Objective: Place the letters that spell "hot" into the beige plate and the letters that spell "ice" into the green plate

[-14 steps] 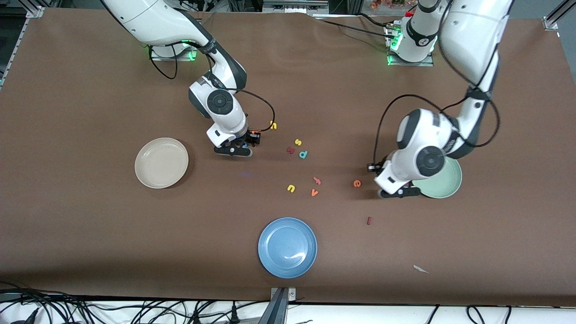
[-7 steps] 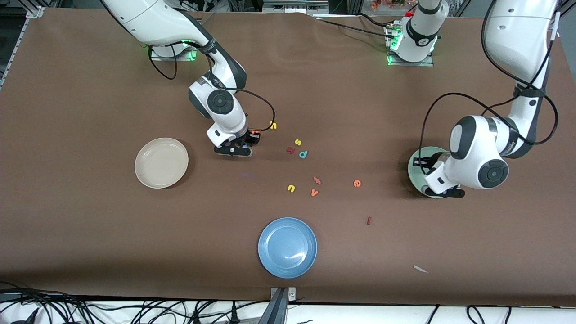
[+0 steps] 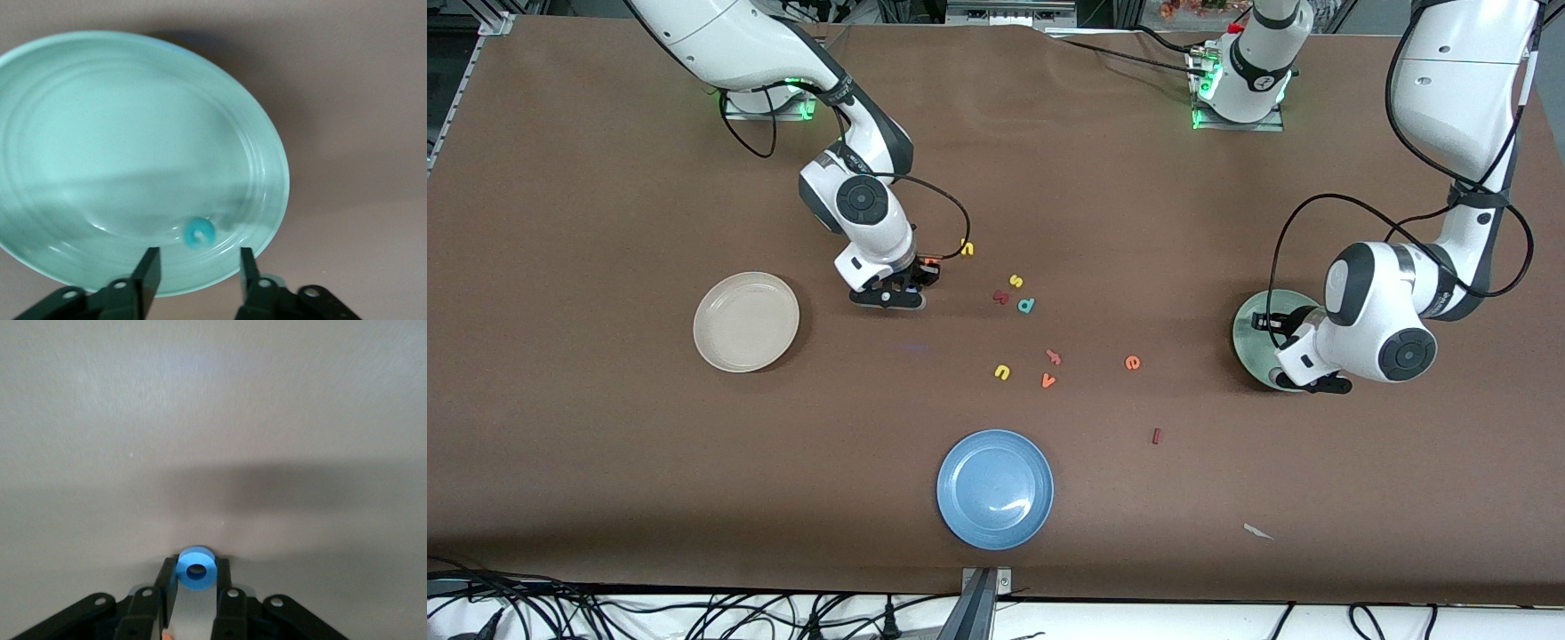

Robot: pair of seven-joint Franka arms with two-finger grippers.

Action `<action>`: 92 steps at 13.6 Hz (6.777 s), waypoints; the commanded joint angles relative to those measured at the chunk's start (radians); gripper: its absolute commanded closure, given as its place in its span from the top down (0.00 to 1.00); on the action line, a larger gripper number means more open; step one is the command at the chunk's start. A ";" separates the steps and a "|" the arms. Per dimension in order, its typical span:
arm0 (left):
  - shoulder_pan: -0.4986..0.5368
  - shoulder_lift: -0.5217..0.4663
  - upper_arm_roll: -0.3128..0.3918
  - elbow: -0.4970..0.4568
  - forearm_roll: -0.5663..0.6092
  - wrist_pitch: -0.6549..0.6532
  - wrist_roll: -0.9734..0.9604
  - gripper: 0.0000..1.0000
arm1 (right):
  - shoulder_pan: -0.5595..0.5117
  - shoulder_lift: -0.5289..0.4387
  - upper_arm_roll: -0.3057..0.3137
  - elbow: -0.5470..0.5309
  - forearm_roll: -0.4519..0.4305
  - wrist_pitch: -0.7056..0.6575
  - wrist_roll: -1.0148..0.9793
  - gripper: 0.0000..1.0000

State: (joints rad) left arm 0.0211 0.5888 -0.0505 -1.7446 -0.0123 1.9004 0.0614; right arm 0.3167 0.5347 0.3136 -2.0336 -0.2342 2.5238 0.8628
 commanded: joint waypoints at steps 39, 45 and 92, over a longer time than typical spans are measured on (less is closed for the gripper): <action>-0.276 0.169 -0.077 0.112 0.000 0.379 -0.621 0.67 | 0.021 -0.093 0.058 -0.033 0.145 -0.031 0.126 0.60; -0.282 0.171 -0.077 0.111 -0.001 0.379 -0.629 0.30 | 0.045 -0.047 0.058 -0.036 0.115 0.010 0.170 0.60; -0.179 0.356 -0.095 0.447 -0.025 0.437 -0.408 1.00 | -0.291 -0.260 -0.162 -0.099 0.108 -0.278 -0.835 0.64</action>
State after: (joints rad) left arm -0.1377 0.9037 -0.1585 -1.3430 -0.0269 2.3088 -0.3294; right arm 0.0248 0.2810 0.1514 -2.1220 -0.1441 2.2447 0.0490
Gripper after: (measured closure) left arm 0.000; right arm 0.634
